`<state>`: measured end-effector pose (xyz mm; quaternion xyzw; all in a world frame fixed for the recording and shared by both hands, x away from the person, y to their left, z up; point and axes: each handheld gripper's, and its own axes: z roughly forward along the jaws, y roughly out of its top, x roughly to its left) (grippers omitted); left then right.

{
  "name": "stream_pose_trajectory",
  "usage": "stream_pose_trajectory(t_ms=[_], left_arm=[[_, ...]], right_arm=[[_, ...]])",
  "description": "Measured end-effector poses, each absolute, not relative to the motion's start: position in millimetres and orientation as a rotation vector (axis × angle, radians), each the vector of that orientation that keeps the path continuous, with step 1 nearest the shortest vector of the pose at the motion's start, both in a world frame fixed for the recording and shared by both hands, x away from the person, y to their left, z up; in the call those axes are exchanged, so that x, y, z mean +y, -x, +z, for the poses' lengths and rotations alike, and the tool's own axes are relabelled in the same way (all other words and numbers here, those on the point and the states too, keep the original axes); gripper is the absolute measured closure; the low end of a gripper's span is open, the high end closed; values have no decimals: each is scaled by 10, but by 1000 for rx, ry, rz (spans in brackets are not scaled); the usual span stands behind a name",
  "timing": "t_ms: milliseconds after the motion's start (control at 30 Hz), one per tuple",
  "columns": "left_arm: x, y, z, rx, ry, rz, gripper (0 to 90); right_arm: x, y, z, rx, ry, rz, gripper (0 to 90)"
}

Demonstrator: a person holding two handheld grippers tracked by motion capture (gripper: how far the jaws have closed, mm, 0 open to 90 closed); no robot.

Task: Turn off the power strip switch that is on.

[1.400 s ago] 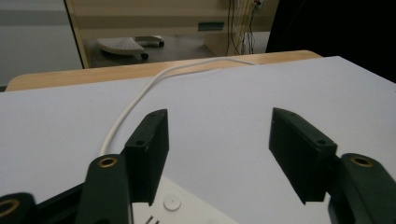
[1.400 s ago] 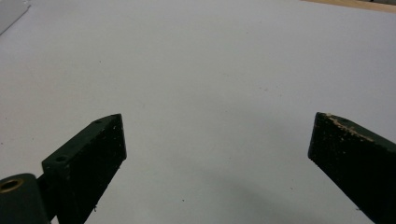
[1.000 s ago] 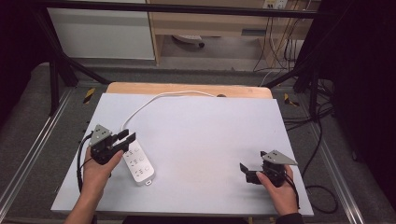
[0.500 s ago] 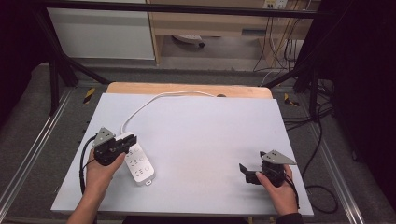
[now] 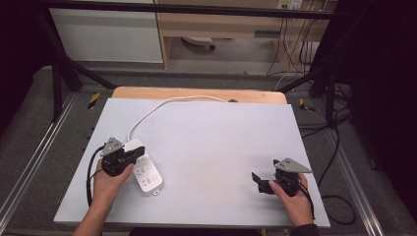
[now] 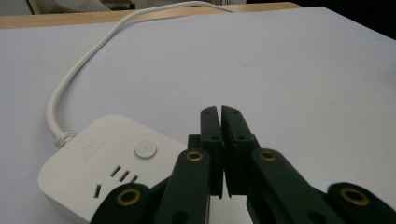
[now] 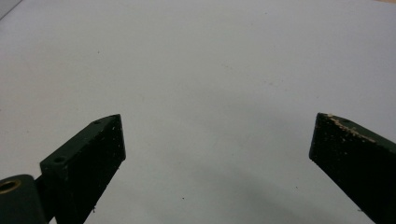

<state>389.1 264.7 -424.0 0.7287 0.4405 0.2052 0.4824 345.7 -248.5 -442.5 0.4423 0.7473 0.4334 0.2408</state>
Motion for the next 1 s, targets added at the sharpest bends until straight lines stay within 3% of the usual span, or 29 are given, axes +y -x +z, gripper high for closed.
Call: stream_pose_trajectory(t_ms=[1000], left_arm=[[2662,-3923,-4371,1110,-1837,495,900]], right_arm=[[-2497,-3443,-4419,2045,-1220,1182,38]])
